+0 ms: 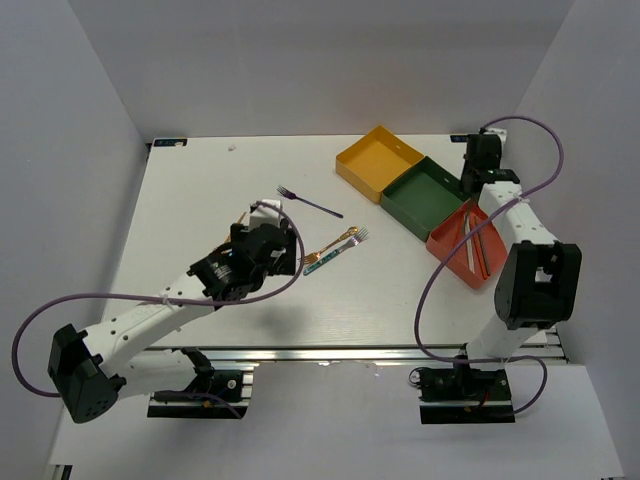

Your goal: Sort the eating utensils into containers

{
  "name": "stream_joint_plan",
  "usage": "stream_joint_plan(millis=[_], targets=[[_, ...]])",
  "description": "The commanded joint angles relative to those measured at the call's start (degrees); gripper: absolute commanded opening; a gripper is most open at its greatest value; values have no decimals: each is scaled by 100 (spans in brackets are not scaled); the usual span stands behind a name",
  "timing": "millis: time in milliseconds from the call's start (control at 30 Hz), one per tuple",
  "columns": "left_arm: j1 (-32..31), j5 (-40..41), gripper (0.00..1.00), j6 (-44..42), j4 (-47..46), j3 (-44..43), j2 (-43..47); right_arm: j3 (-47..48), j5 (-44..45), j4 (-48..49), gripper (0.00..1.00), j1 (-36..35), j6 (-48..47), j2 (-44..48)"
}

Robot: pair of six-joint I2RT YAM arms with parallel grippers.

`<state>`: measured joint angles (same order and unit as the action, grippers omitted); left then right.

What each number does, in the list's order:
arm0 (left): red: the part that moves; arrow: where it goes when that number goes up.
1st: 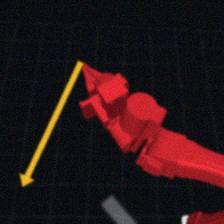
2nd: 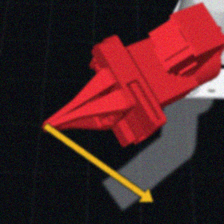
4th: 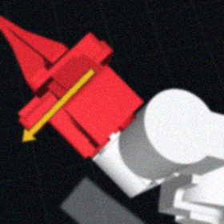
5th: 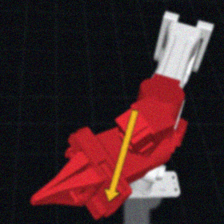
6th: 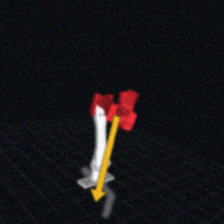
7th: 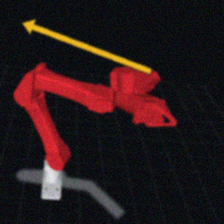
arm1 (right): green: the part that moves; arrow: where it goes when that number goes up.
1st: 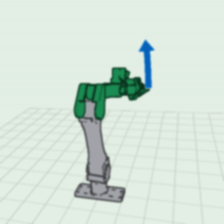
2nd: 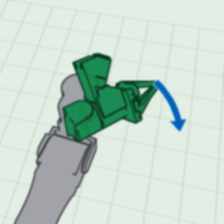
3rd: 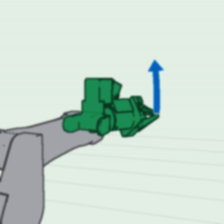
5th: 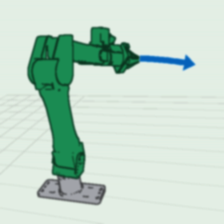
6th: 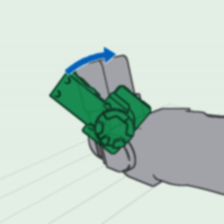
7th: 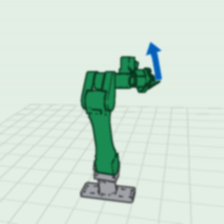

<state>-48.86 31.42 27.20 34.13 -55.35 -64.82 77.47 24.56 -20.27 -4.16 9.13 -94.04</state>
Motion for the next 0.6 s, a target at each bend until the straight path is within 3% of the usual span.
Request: stream_joint_plan(millis=[0,267,333,400,567], targets=[[8,699,97,-207,358,595,232,338,305,-311,0,528,-587,-289],[52,743,98,-180,323,587,390,-161,304,23,0,627,-746,-353],[52,830,98,-145,401,570,408,-293,330,58,4,627,-684,-326],[61,892,98,-127,410,569,461,-416,365,102,14,627,-640,-299],[61,945,98,-119,410,578,488,-408,261,-223,19,627,-359,-326]])
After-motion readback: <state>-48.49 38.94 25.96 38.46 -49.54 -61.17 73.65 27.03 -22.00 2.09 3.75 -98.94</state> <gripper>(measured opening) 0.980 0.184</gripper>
